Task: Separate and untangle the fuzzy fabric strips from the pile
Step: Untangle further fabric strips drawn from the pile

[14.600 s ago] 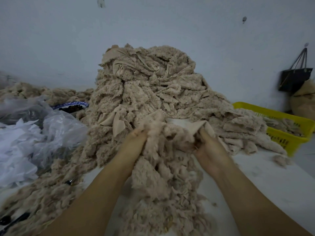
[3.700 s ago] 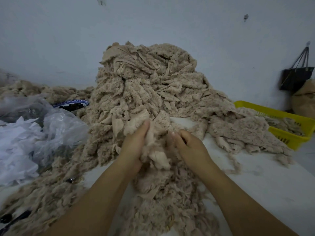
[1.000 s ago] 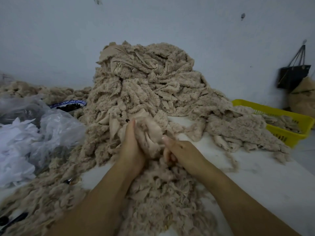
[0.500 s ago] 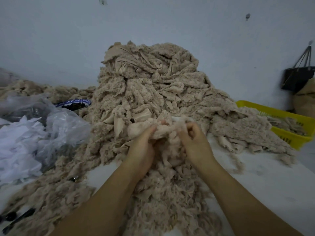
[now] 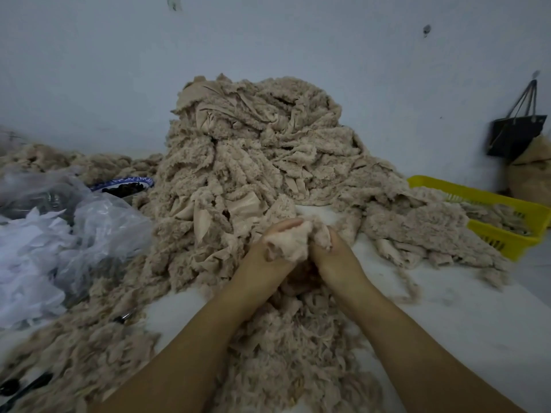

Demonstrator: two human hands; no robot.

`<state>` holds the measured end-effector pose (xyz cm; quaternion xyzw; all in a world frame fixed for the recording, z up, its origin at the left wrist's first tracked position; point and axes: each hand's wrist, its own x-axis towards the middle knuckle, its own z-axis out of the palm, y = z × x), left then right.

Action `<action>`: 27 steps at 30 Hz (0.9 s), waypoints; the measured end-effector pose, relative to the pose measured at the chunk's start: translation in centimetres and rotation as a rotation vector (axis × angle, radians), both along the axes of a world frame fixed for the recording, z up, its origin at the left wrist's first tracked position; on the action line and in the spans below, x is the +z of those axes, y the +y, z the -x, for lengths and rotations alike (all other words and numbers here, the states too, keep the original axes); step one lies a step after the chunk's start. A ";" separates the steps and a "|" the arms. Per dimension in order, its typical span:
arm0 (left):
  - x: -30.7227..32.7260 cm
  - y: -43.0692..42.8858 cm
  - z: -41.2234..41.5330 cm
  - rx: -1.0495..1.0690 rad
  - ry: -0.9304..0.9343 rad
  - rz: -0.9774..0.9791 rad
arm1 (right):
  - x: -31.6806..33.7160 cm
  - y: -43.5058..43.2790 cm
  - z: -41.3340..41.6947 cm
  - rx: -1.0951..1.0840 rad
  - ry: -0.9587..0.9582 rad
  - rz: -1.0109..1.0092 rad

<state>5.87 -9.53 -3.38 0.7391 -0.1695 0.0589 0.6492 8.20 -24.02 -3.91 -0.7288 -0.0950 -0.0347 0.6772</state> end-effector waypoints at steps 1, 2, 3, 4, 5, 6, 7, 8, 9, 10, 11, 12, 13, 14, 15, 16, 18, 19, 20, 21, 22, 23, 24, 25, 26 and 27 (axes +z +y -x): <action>-0.2 0.4 -0.1 -0.031 -0.006 -0.045 | -0.3 -0.4 -0.1 -0.027 0.036 -0.010; -0.5 0.7 -0.4 -0.027 -0.009 -0.098 | -0.5 -0.6 -0.1 -0.048 0.076 -0.020; -0.8 1.0 -0.6 0.000 -0.012 -0.141 | -0.5 -0.8 -0.1 -0.062 0.107 -0.024; -1.0 1.1 -0.9 0.048 -0.024 -0.188 | -0.2 -1.0 -0.2 -0.067 0.131 -0.081; -1.2 1.1 -1.1 0.103 -0.034 -0.238 | 0.3 -1.5 -0.4 -0.070 0.143 -0.219; -1.5 1.2 -1.3 0.142 -0.032 -0.295 | 1.0 -2.2 -0.6 -0.059 0.140 -0.435; -1.6 1.2 -1.4 0.159 -0.011 -0.353 | 1.7 -3.2 -0.8 -0.046 0.115 -0.719; -1.7 1.1 -1.5 0.167 0.024 -0.408 | 2.3 -4.2 -1.1 -0.035 0.092 -1.011; -1.9 1.2 -1.6 0.174 0.062 -0.465 | 2.4 -5.1 -1.3 -0.058 0.093 -1.213; -2.0 1.2 -1.8 0.187 0.081 -0.523 | 2.1 -5.6 -1.3 -0.092 0.135 -1.273; -2.1 1.2 -1.9 0.203 0.082 -0.573 | 1.6 -5.5 -1.3 -0.135 0.204 -1.186; -2.2 1.2 -2.0 0.213 0.076 -0.598 | 0.9 -4.8 -1.2 -0.168 0.273 -0.995; -2.2 1.1 -2.0 0.216 0.074 -0.602 | 0.2 -4.0 -1.2 -0.189 0.304 -0.780; -2.3 1.0 -2.0 0.213 0.070 -0.598 | -0.1 -3.2 -1.3 -0.198 0.300 -0.611; -2.3 1.0 -2.0 0.212 0.069 -0.589 | -0.1 -2.6 -1.3 -0.213 0.278 -0.501; -2.3 1.2 -1.9 0.218 0.070 -0.560 | 0.0 -2.1 -1.4 -0.220 0.255 -0.451; -2.1 1.4 -1.7 0.253 0.069 -0.438 | 0.3 -1.9 -1.3 -0.202 0.227 -0.451; -1.9 1.4 -1.6 0.270 0.060 -0.359 | 0.4 -2.0 -1.3 -0.193 0.220 -0.465; -1.8 1.4 -1.5 0.281 0.047 -0.293 | 0.3 -2.0 -1.2 -0.176 0.214 -0.484; -1.6 1.3 -1.4 0.285 0.031 -0.243 | 0.3 -2.0 -1.0 -0.152 0.200 -0.489; -1.5 1.1 -1.3 0.277 0.007 -0.214 | 0.4 -1.9 -0.7 -0.117 0.182 -0.482; -1.3 0.9 -1.2 0.267 -0.018 -0.204 | 0.5 -1.7 -0.4 -0.073 0.157 -0.460; -1.2 0.6 -1.0 0.249 -0.040 -0.215 | 0.6 -1.4 -0.2 -0.020 0.130 -0.425; -1.0 0.4 -0.8 0.229 -0.063 -0.246 | 0.5 -1.0 -0.1 0.033 0.105 -0.374; -1.1 0.2 -0.7 0.206 -0.094 -0.294 | 0.5 -0.5 0.2 0.078 0.081 -0.317; -1.1 0.1 -0.6 0.186 -0.122 -0.333 | 0.4 -0.2 0.3 0.108 0.058 -0.258</action>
